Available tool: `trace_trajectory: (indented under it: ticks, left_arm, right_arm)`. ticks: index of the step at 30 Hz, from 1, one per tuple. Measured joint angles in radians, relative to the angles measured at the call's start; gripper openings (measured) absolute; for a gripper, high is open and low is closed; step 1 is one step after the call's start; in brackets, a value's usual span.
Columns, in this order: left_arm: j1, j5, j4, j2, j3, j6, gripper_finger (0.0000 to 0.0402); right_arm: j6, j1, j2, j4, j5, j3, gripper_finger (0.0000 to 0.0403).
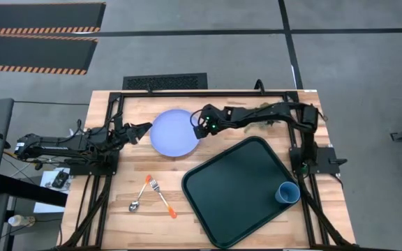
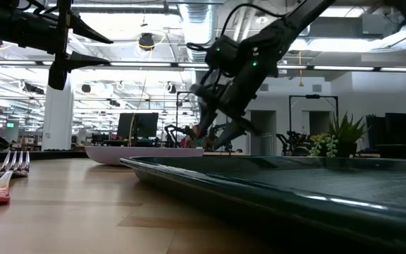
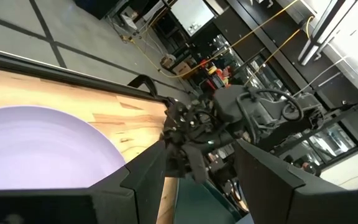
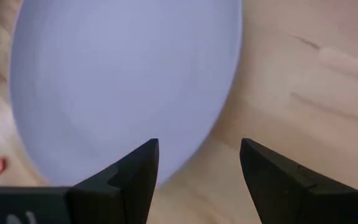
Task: Pick and place plate/cup/fork/spoon on tray
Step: Put the purple plate under the blue cup on the green serving tray
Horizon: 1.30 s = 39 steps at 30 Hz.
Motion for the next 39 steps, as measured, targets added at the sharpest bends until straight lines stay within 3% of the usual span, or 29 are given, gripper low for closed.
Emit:
trace_trajectory:
  ticks: [7, 11, 20, 24, 34, 39]
  left_arm:
    - [0.0, 0.0, 0.0, 0.0, 0.0, -0.001, 0.0176]
    - [0.0, 0.0, 0.0, 0.0, 0.0, -0.002, 0.0176]
    - [0.0, 0.0, -0.025, 0.0, 0.0, -0.003, 0.0176]
    - [0.0, 0.0, -0.035, 0.0, 0.0, -0.004, 0.0176]
    - [0.0, 0.0, -0.051, 0.0, 0.0, -0.012, 0.0176]
    - [0.0, 0.0, -0.05, 0.0, 0.0, -0.014, 0.0176]
  right_arm:
    - [0.004, 0.003, 0.09, -0.011, 0.005, 0.083, 0.0247]
    - [0.036, 0.003, 0.098, -0.04, 0.031, 0.104, 0.0222]
    - [0.02, -0.029, 0.087, -0.133, 0.045, 0.105, 0.0066]
    - [0.005, -0.033, 0.087, -0.133, 0.032, 0.105, 0.0016]
    - [0.008, -0.056, 0.088, -0.082, 0.018, 0.104, 0.0003]
    - [-0.008, -0.085, 0.025, -0.095, -0.022, 0.104, 0.0002]
